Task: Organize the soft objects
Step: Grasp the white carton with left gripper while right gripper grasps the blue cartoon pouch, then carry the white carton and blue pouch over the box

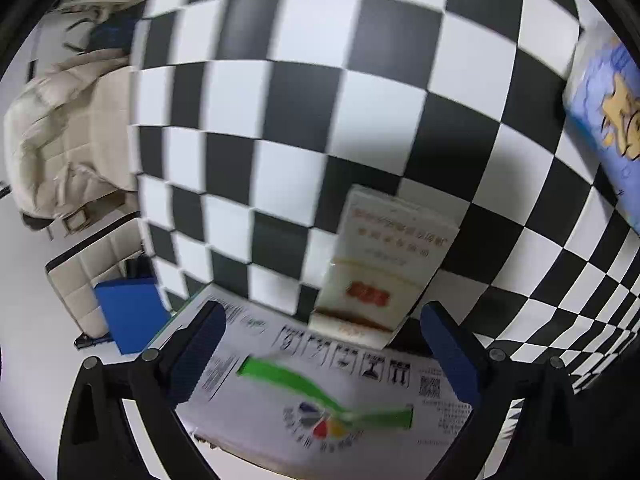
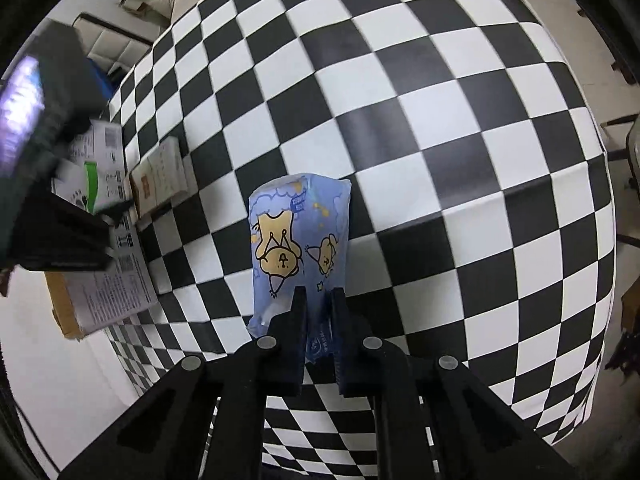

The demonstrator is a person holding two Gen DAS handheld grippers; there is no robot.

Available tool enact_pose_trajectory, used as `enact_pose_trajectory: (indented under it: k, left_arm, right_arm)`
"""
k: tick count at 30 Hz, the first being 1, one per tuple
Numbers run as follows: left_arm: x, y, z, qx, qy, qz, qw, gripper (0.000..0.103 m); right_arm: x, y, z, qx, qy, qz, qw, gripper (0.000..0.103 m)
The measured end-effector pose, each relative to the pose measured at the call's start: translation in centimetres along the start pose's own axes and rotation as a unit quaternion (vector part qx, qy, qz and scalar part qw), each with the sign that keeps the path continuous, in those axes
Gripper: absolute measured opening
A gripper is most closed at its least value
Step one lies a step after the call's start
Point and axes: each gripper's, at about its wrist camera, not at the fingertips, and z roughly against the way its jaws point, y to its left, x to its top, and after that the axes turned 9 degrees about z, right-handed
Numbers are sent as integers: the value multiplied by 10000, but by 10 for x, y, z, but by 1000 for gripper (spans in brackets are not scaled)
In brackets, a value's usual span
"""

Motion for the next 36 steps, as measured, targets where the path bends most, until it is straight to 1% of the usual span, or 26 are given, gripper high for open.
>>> enact_pose_trajectory:
  k: [1,2,3,4,6,7,8,9,10,11,13,15,17,18,20,21,22,25,27,28,30,32,33,34,35,36]
  left_arm:
    - [2,-3,-6,-45,122,-62,9999,100]
    - [2,-6,-11,-59,212,-102,9997,100]
    - [3,-7,-16,-57,301,-144,9994,100]
    - [2,-11,-24,-34,400,-162,9991,100]
    - [1,-13,-32,82,432,-122,9990,98]
    - [-1,-13,-33,100,334,-28,9994,96]
    - [-2,-13,-32,28,290,28,9996,93]
    - [-4,-13,-30,-110,272,68,9995,80]
    - [-6,-11,-28,-373,282,185,9987,62]
    - [-7,-9,-25,-533,250,328,9977,57]
    - [-5,-4,-19,-588,24,753,9954,57]
    - [-1,0,-19,-697,81,1135,9911,56]
    - [4,6,-17,-973,136,1556,9829,56]
    - [6,8,-15,-1194,121,1732,9776,56]
    - [9,10,-13,-1669,186,2078,9637,56]
    - [11,10,-13,-1875,206,2194,9572,56]
    - [12,8,-12,-2008,197,2277,9526,56]
    - [14,5,-16,-2046,218,2385,9491,57]
    - [14,0,-21,-2056,222,2419,9480,58]
    - [14,-3,-24,-2097,287,2399,9474,58]
    - [13,0,-29,-2175,307,2472,9437,59]
    - [11,1,-32,-2151,272,2499,9437,60]
    - [8,6,-35,-2123,233,2504,9443,58]
    - [3,2,-36,-2076,163,2523,9450,56]
    - [-1,1,-33,-2015,101,2530,9462,55]
    - [-3,-3,-30,-1931,24,2539,9478,55]
  right_arm:
    - [2,-6,1,43,4,-82,10000,15]
    - [3,-10,1,89,8,-177,9998,20]
    - [3,-12,1,129,-12,-259,9996,32]
    - [3,-10,0,165,-71,-312,9994,40]
    - [2,-11,2,182,-206,-359,9990,75]
    - [-1,-6,-2,167,-238,-378,9989,84]
    - [-1,-5,-2,177,-279,-382,9987,95]
    - [-2,-4,0,192,-333,-363,9986,96]
    - [-3,-2,0,176,-359,-343,9986,96]
    - [-3,-2,1,156,-378,-346,9986,96]
    - [-2,5,-5,183,-394,-381,9983,96]
    - [1,9,-9,160,-381,-379,9984,96]
    - [5,12,-11,135,-390,-309,9987,96]
    - [6,16,-14,49,-399,-239,9989,96]
    - [10,26,-25,-252,-376,-110,9989,96]
    - [13,28,-30,-433,-330,-71,9985,96]
    - [14,29,-36,-592,-276,-67,9978,96]
    - [14,24,-51,-838,-121,-210,9962,95]
    - [12,20,-51,-855,-175,-248,9959,88]
    - [11,20,-48,-929,-204,-237,9952,84]
    - [11,21,-44,-1095,-201,-217,9935,67]
    - [13,20,-42,-1164,-211,-211,9927,65]
    - [14,21,-41,-1186,-215,-193,9925,65]
    - [15,23,-41,-1251,-201,-142,9918,65]
    - [16,27,-42,-1358,-179,-60,9906,63]
    - [19,31,-42,-1477,-180,11,9889,57]
